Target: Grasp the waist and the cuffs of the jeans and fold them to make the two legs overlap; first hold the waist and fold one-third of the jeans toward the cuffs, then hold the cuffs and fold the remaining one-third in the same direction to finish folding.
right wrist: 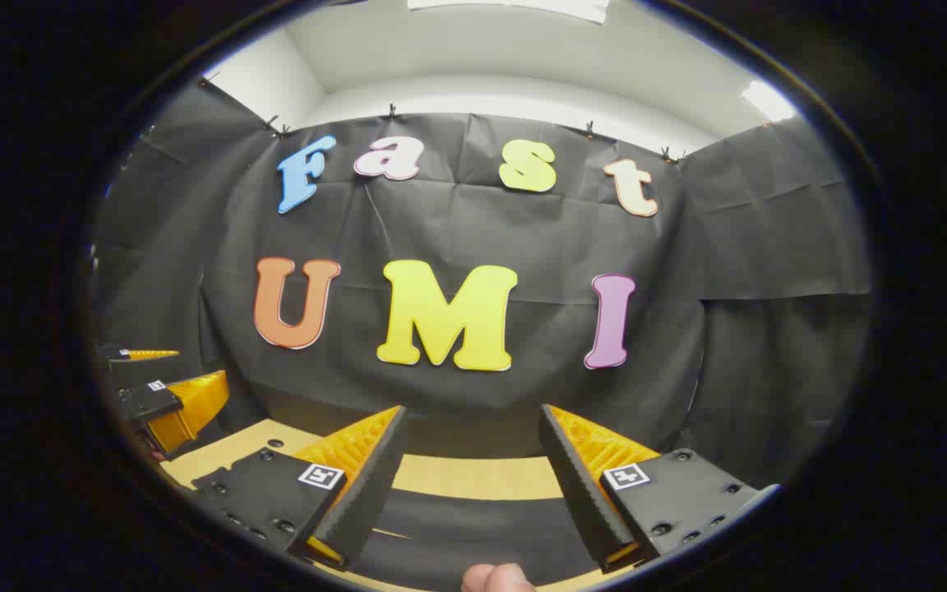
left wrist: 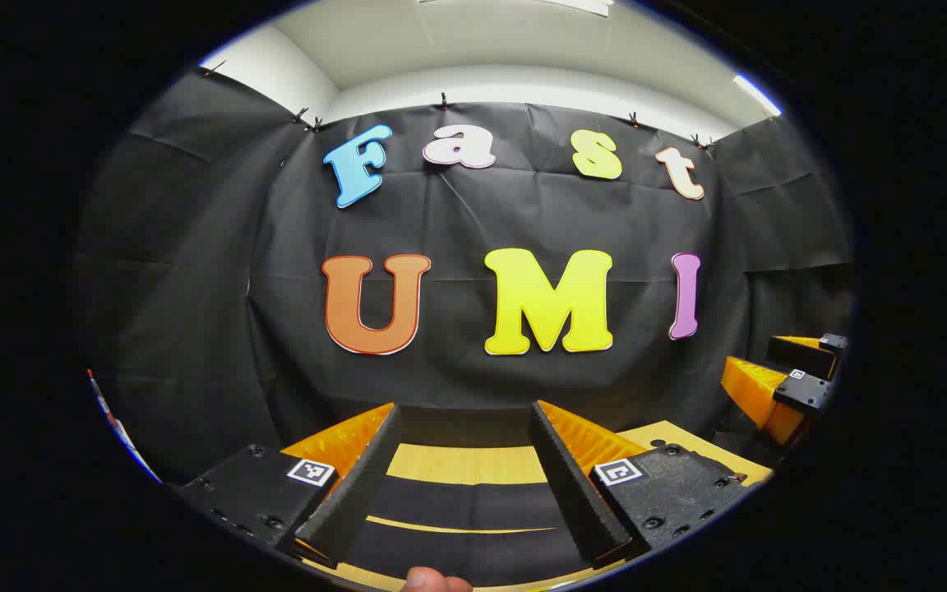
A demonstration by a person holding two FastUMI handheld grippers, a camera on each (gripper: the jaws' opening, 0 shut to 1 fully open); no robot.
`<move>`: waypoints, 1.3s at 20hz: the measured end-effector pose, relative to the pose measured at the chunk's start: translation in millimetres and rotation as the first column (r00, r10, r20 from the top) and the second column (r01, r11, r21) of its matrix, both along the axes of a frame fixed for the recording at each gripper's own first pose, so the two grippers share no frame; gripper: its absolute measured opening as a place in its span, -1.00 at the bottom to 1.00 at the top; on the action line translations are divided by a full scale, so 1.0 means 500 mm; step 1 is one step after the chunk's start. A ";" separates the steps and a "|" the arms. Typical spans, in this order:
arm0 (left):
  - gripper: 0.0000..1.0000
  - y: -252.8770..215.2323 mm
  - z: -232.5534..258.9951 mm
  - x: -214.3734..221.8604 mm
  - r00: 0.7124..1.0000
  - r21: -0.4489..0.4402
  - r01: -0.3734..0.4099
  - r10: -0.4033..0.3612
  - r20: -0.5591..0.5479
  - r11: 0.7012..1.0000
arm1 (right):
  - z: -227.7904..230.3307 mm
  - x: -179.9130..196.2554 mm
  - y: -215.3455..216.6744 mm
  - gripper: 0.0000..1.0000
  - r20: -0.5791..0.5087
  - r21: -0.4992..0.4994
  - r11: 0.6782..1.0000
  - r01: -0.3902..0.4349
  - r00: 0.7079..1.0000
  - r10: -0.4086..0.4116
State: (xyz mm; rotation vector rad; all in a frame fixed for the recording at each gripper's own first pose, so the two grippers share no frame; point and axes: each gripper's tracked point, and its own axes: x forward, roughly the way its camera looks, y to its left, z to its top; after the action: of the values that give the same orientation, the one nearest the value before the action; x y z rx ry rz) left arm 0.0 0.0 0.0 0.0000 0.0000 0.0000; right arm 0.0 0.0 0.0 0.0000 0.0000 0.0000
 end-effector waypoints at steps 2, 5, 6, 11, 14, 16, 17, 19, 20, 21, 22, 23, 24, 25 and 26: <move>1.00 -0.001 -0.010 0.000 1.000 0.001 0.001 -0.001 -0.011 1.000 | -0.007 0.002 -0.001 0.97 -0.004 -0.004 1.000 0.005 1.000 -0.005; 0.97 -0.012 -0.009 -0.002 1.000 -0.011 0.017 -0.017 -0.010 1.000 | -0.011 0.007 -0.009 0.97 -0.003 0.003 1.000 0.015 1.000 -0.015; 0.97 -0.018 -0.007 -0.003 1.000 -0.013 0.027 -0.027 -0.009 1.000 | -0.010 0.006 -0.012 0.96 -0.003 0.004 1.000 0.018 1.000 -0.018; 0.97 -0.028 -0.004 -0.004 0.999 -0.011 0.049 -0.049 -0.004 0.999 | -0.010 0.006 -0.018 0.97 0.005 0.000 1.000 0.026 1.000 -0.026; 0.97 -0.029 -0.004 -0.005 0.999 -0.009 0.049 -0.049 -0.003 0.999 | -0.008 0.008 -0.017 0.97 0.010 -0.001 1.000 0.025 1.000 -0.025; 0.97 -0.024 -0.002 -0.006 0.999 -0.003 0.048 -0.048 0.002 0.999 | -0.006 0.009 -0.014 0.97 0.012 0.004 1.000 0.025 1.000 -0.025; 0.97 -0.021 0.000 -0.007 0.999 0.000 0.048 -0.048 0.003 0.999 | -0.008 0.009 -0.015 0.96 0.011 0.005 1.000 0.025 1.000 -0.025; 0.97 -0.015 0.001 -0.007 0.999 -0.002 0.046 -0.046 0.005 0.999 | -0.010 0.009 -0.012 0.96 0.012 0.005 1.000 0.026 1.000 -0.026; 0.97 -0.011 0.000 -0.008 0.999 -0.006 0.045 -0.045 0.004 0.999 | -0.010 0.009 -0.012 0.97 0.014 -0.003 1.000 0.028 1.000 -0.028; 0.97 -0.005 -0.003 -0.008 0.999 -0.010 0.045 -0.045 0.003 0.999 | -0.010 0.009 -0.012 0.97 0.017 -0.016 0.999 0.029 0.999 -0.029; 0.97 0.002 -0.007 -0.009 0.999 -0.013 0.040 -0.040 0.000 0.999 | -0.007 0.008 -0.014 0.97 0.022 -0.026 0.999 0.030 0.999 -0.030; 0.97 0.016 -0.011 -0.005 0.999 -0.018 0.032 -0.032 -0.005 0.999 | -0.005 0.006 -0.021 0.97 0.026 -0.034 0.999 0.035 0.999 -0.034; 0.97 0.032 -0.018 -0.005 1.000 -0.027 0.019 -0.019 -0.012 0.999 | -0.004 0.006 -0.033 0.97 0.025 -0.034 0.999 0.043 0.999 -0.042; 0.97 0.049 -0.026 -0.006 1.000 -0.040 0.004 -0.005 -0.021 0.999 | -0.008 0.004 -0.048 0.96 0.017 -0.029 0.998 0.051 0.999 -0.050; 0.97 0.067 -0.035 -0.005 0.999 -0.053 -0.011 0.009 -0.034 0.999 | -0.013 0.003 -0.067 0.97 0.009 -0.035 0.997 0.066 0.998 -0.066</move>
State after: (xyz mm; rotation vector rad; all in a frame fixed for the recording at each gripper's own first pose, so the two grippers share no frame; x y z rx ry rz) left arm -2.4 33.4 -17.4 -0.0536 0.0341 0.0100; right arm 1.3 -33.7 -6.6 -0.0350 -0.0077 -0.0659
